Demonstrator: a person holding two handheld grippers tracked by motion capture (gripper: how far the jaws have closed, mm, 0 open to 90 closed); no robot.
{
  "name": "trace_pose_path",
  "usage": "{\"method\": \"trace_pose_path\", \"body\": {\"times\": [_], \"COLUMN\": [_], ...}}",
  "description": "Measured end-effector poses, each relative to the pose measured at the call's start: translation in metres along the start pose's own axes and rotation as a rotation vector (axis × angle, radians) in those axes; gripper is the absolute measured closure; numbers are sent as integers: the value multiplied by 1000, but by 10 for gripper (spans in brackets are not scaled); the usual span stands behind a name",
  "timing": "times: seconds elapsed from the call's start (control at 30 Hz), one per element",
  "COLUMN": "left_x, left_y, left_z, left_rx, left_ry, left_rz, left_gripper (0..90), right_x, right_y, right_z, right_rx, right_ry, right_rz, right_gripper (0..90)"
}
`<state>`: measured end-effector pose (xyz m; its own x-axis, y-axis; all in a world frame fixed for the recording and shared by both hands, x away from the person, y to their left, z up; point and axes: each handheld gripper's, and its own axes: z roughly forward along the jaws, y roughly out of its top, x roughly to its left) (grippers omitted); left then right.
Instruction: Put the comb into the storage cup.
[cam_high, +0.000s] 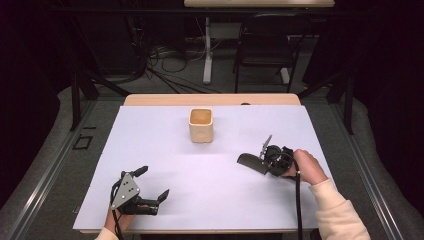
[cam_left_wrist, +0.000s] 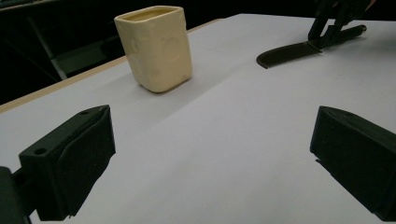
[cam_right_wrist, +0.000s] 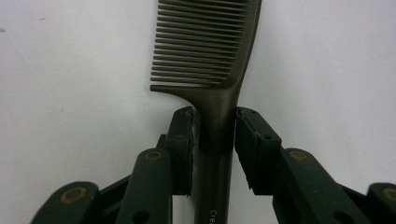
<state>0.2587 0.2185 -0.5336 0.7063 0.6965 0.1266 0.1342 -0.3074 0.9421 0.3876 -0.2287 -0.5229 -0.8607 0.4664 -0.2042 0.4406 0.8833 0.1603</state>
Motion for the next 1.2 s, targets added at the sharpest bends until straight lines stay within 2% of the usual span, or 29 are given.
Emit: {"method": "trace_pose_path", "body": {"times": [0.07, 0.27, 0.3, 0.43, 0.6, 0.63, 0.7, 0.83, 0.93, 1.0, 1.2], "left_x": [0, 0, 0, 0, 0, 0, 0, 0, 0, 0, 0], "left_y": [0, 0, 0, -1, -1, -1, -1, -1, -1, -1, -1], "left_z": [0, 0, 0, 1, 1, 1, 0, 0, 0, 0, 1], "left_rx": [-2, 1, 3, 12, 12, 12, 11, 8, 10, 10, 14], "left_ry": [0, 0, 0, -5, -4, -4, -4, 2, 1, 0, 2], "left_rz": [-6, -5, -9, -5, -7, -7, -6, -10, -8, -7, -6], "left_gripper": [0, 0, 0, 1, 1, 0, 0, 1, 0, 0, 1], "right_x": [0, -1, -1, -2, -4, -4, -4, -5, -7, -7, -9], "right_y": [0, 1, 1, -1, -3, -3, -4, -7, -9, -9, -12], "right_z": [3, 3, 4, 4, -1, -1, -4, -12, -16, -19, -27], "right_rx": [12, 35, 26, 4, 3, -19, -8, -65, -83, -76, -139], "right_ry": [-13, -8, -5, -6, -3, -5, -4, 14, 8, 12, 22], "right_rz": [6, 6, 21, 33, 58, 69, 73, 98, 108, 117, 140], "right_gripper": [698, 705, 708, 715, 716, 717, 717, 717, 717, 717, 717]}}
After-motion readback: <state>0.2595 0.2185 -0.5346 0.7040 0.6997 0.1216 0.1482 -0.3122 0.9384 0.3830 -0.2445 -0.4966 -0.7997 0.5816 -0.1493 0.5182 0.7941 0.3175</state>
